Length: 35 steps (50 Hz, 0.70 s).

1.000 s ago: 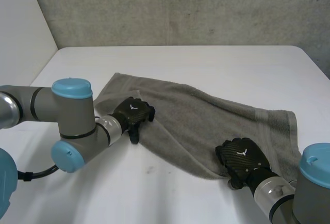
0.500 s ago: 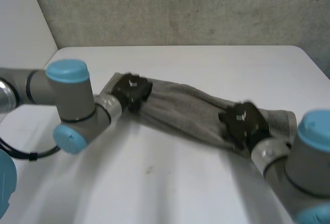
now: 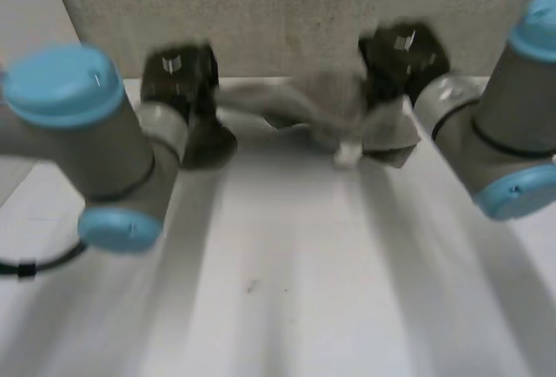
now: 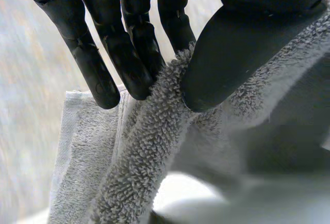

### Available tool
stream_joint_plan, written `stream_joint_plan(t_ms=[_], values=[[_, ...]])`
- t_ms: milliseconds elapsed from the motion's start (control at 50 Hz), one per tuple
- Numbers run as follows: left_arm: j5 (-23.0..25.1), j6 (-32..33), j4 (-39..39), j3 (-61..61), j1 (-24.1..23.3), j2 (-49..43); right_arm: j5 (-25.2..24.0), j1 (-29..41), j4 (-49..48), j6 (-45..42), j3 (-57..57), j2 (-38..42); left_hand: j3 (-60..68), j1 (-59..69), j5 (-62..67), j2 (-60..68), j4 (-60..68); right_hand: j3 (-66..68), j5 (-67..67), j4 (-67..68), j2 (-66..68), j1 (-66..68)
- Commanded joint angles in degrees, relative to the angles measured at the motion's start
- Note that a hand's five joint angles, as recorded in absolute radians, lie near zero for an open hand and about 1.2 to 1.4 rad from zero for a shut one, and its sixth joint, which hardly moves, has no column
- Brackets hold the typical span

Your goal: Fold the towel.

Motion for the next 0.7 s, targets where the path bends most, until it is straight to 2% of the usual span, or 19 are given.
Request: stream_joint_plan(t_ms=[20, 60, 100, 120, 160, 220, 260, 280, 320, 440, 500, 540, 560, 600, 620, 660, 700], values=[[0.51, 1.48, 0.40, -17.34, -2.73, -0.22, 0.22, -0.19, 9.30, -2.72, 2.86, 7.43, 10.32, 13.13, 12.13, 10.40, 10.26, 3.22, 2.70, 3.28, 3.54, 4.15], [0.51, 2.10, 0.40, -19.54, -3.78, -0.57, 0.40, -0.36, 9.82, -2.72, 2.94, 8.57, 6.81, 9.62, 8.62, 6.89, 6.75, 3.22, 2.70, 3.28, 3.54, 4.15], [0.60, 3.41, 0.40, -22.95, -5.18, -0.66, 0.48, -0.36, 10.35, -2.55, 3.21, 9.97, -4.74, -1.93, -2.93, -4.66, -4.80, 3.22, 2.70, 3.28, 3.54, 4.15], [0.60, 3.41, 0.40, -22.97, -5.19, -0.66, 0.48, -0.36, 10.35, -2.55, 3.21, 9.97, -4.79, -1.98, -2.99, -4.72, -4.85, 3.22, 2.70, 3.28, 3.54, 4.15], [0.69, 4.90, -0.13, -24.80, -5.80, -0.05, 0.31, -0.36, 10.53, -2.64, 4.17, 10.33, -15.51, -12.70, -13.70, -15.43, -15.57, 3.22, 2.70, 3.28, 3.54, 4.15], [0.78, 5.44, -0.31, -25.16, -6.16, 0.40, 0.04, -0.36, 10.44, -2.64, 4.88, 10.15, -20.94, -18.13, -19.14, -20.86, -21.00, 3.22, 2.70, 3.28, 3.54, 4.15], [0.78, 5.79, -0.75, -25.16, -6.86, 2.06, -0.04, -0.27, 10.27, -2.55, 6.45, 9.45, -37.83, -35.02, -36.03, -37.76, -37.89, 3.22, 2.70, 3.28, 3.54, 4.15], [0.78, 5.79, -0.75, -25.16, -6.86, 2.07, -0.04, -0.27, 10.26, -2.55, 6.46, 9.45, -37.93, -35.12, -36.13, -37.85, -37.99, 3.22, 2.70, 3.28, 3.54, 4.15], [0.78, 6.14, -1.27, -24.38, -6.68, 4.25, 0.04, -0.01, 9.83, -2.55, 8.91, 8.05, -51.17, -48.36, -49.36, -51.09, -51.23, 3.22, 2.70, 3.28, 3.54, 4.15], [1.04, 7.81, -1.63, -21.03, -5.89, 6.64, 0.04, -0.01, 8.07, -2.64, 13.93, 5.67, -55.59, -52.78, -53.79, -55.52, -55.65, 3.22, 2.70, 3.28, 3.54, 4.15], [2.62, 9.48, -1.98, -18.05, -4.22, 7.16, -0.22, -0.19, 5.61, -2.64, 17.80, 4.44, -55.43, -52.62, -53.62, -55.35, -55.49, 3.22, 2.70, 3.28, 3.54, 4.15], [6.12, 11.14, -2.85, -14.55, -1.34, 6.29, -0.31, -0.54, 2.46, -2.72, 21.56, 3.21, -54.59, -51.78, -52.78, -54.51, -54.65, 3.22, 2.70, 3.28, 3.54, 4.15], [6.14, 11.15, -2.86, -14.53, -1.32, 6.28, -0.31, -0.54, 2.44, -2.72, 21.58, 3.21, -54.59, -51.77, -52.78, -54.51, -54.65, 3.22, 2.70, 3.28, 3.54, 4.15], [10.60, 13.42, -5.22, -9.98, 0.78, 3.32, -0.92, -0.63, -0.18, -2.81, 24.38, 2.51, -53.92, -51.11, -52.11, -53.84, -53.98, 3.22, 2.70, 3.28, 3.54, 4.15], [10.62, 13.43, -5.23, -9.96, 0.79, 3.30, -0.92, -0.63, -0.19, -2.81, 24.39, 2.50, -53.91, -51.10, -52.11, -53.84, -53.97, 3.22, 2.70, 3.28, 3.54, 4.15], [14.56, 16.06, -9.51, -4.54, 2.10, -2.04, -1.45, -0.71, -1.07, -3.34, 25.96, 1.98, -53.58, -50.77, -51.77, -53.50, -53.64, 3.22, 2.70, 3.28, 3.54, 4.15], [15.88, 17.46, -12.23, -1.12, 2.72, -4.68, -1.45, -0.71, -1.16, -3.69, 26.32, 1.89, -53.58, -50.77, -51.77, -53.50, -53.64, 3.22, 2.70, 3.28, 3.54, 4.15]])
